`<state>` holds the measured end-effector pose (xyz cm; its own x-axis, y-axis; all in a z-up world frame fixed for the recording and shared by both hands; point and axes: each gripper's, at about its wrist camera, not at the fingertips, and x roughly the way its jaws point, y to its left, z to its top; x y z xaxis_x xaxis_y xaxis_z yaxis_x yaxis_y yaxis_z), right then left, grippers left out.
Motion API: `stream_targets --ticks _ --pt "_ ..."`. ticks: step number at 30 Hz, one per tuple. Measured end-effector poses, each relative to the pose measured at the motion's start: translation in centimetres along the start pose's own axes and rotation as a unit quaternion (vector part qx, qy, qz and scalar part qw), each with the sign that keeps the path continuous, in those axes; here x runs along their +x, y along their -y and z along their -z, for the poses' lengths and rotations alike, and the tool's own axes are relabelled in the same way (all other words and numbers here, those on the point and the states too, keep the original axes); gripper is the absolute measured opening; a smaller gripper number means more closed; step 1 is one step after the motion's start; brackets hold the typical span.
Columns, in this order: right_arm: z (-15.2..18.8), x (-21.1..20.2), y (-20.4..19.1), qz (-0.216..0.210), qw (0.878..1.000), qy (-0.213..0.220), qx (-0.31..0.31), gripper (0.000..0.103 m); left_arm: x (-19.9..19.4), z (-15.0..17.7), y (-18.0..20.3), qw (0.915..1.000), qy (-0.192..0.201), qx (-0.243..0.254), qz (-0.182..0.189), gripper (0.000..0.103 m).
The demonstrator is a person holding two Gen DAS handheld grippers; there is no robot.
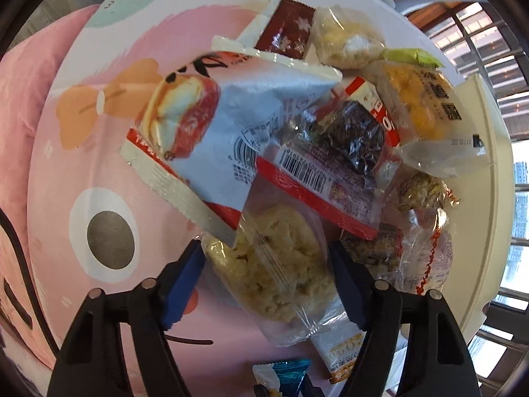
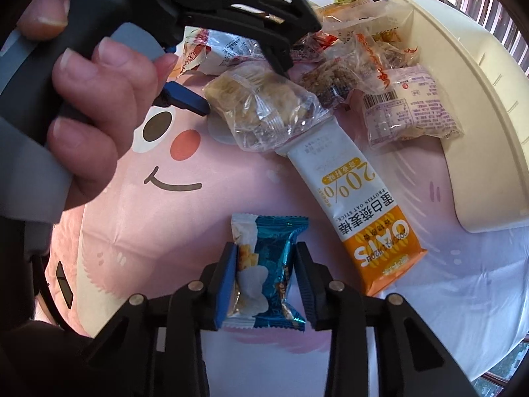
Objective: Organize snacks
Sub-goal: 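Grasp the blue biscuit with the right gripper while the left gripper grasps the rice cracker bag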
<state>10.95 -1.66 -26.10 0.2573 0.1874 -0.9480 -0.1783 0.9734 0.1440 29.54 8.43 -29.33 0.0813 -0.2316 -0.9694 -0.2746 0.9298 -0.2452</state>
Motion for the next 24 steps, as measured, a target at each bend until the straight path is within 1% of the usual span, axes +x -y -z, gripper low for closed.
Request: stream_targets --ticks 6,8,12,13,19,24 --pt "-0.3 0.2 0.6 0.001 1.0 -0.006 0.005 0.035 -0.2 0.2 -0.3 0.9999 0.009 -0.007 0.01 0.062" --pt "-0.4 0.3 0.6 0.0 1.0 -0.008 0.008 0.034 -0.5 0.1 -0.2 0.9999 0.006 0.0 0.008 0.062" --pt "-0.3 -0.2 1.5 -0.002 1.0 -0.007 0.012 0.033 -1.6 0.3 0.3 0.9996 0.02 0.018 0.001 0.06" --pt "-0.4 -0.1 1.8 -0.005 1.0 -0.008 0.013 0.032 -2.3 1.3 0.1 0.9996 0.022 0.019 0.003 0.06" --pt "-0.5 -1.1 2.1 -0.009 1.0 0.0 0.009 0.031 -4.3 3.0 -0.1 0.999 0.026 0.034 0.014 0.059" --pt "-0.2 -2.9 2.4 -0.012 1.0 0.012 0.021 0.031 -7.3 4.7 -1.2 0.9978 0.041 0.043 0.03 0.059"
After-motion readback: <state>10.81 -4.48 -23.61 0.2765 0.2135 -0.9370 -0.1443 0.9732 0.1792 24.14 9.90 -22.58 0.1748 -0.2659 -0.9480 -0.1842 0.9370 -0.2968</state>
